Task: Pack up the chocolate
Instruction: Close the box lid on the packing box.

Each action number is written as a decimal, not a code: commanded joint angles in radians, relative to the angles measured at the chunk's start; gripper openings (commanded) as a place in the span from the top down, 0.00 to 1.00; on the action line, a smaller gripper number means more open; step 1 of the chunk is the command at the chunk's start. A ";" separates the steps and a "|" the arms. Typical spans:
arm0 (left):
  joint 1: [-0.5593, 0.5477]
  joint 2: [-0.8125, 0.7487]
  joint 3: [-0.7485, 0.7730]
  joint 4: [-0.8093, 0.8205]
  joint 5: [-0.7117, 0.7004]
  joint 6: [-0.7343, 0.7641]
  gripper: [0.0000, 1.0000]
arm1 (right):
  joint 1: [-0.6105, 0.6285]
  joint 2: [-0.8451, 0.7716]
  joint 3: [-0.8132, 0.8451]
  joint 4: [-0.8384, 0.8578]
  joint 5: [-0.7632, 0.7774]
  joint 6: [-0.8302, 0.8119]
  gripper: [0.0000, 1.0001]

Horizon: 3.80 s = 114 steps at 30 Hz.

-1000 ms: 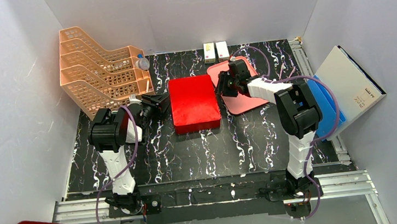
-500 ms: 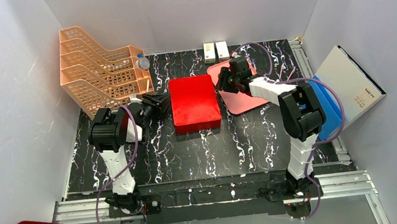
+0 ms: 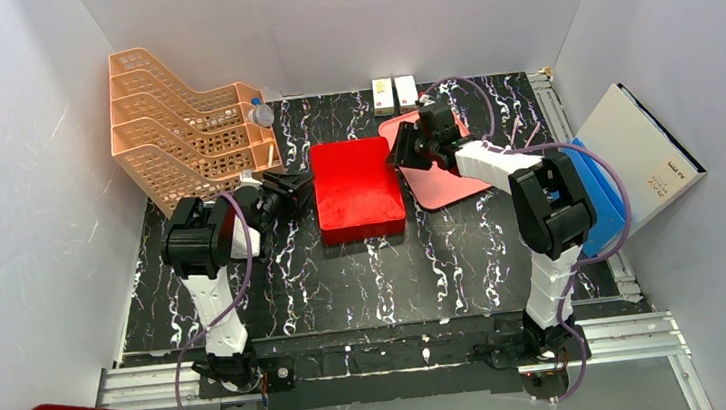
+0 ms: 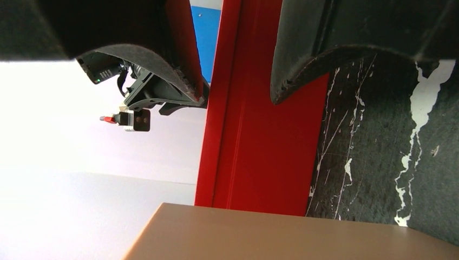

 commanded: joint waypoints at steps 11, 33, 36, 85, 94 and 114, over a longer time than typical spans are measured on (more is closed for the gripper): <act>0.011 0.024 0.153 -0.144 0.180 0.075 0.53 | -0.001 0.100 0.122 -0.047 -0.151 0.010 0.43; 0.007 0.013 0.257 -0.535 0.217 0.311 0.63 | 0.032 0.228 0.240 -0.202 -0.184 -0.024 0.48; 0.005 0.011 0.242 -0.543 0.211 0.314 0.63 | 0.035 0.230 0.245 -0.210 -0.181 -0.028 0.48; -0.190 -0.077 0.154 -1.081 -0.117 0.454 1.00 | 0.035 0.252 0.205 -0.325 -0.255 -0.037 0.79; -0.178 -0.136 0.163 -1.141 -0.163 0.475 0.61 | 0.034 0.219 0.203 -0.299 -0.256 -0.055 0.39; -0.149 -0.348 0.111 -1.225 -0.171 0.472 0.51 | 0.025 0.019 0.064 -0.249 -0.242 -0.070 0.28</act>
